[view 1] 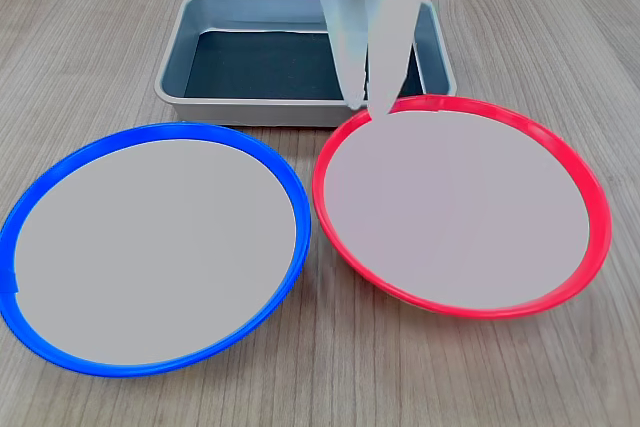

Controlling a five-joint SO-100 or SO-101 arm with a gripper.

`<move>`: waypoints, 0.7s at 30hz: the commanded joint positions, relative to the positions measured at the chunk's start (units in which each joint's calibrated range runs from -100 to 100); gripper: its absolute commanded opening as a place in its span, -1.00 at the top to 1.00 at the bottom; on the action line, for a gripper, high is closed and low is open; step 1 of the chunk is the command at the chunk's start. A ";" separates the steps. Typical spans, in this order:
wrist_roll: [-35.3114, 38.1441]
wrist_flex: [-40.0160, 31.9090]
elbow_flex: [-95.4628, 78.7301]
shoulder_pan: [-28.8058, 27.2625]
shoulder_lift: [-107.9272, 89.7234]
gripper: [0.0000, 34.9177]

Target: Lift the stacked dish and set it down on the table.

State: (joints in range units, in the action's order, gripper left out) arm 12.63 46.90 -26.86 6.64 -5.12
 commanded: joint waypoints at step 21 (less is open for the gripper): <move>-8.01 -32.66 -31.63 -5.55 -46.78 0.99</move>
State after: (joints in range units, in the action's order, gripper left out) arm 6.81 18.27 -53.45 3.36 -46.63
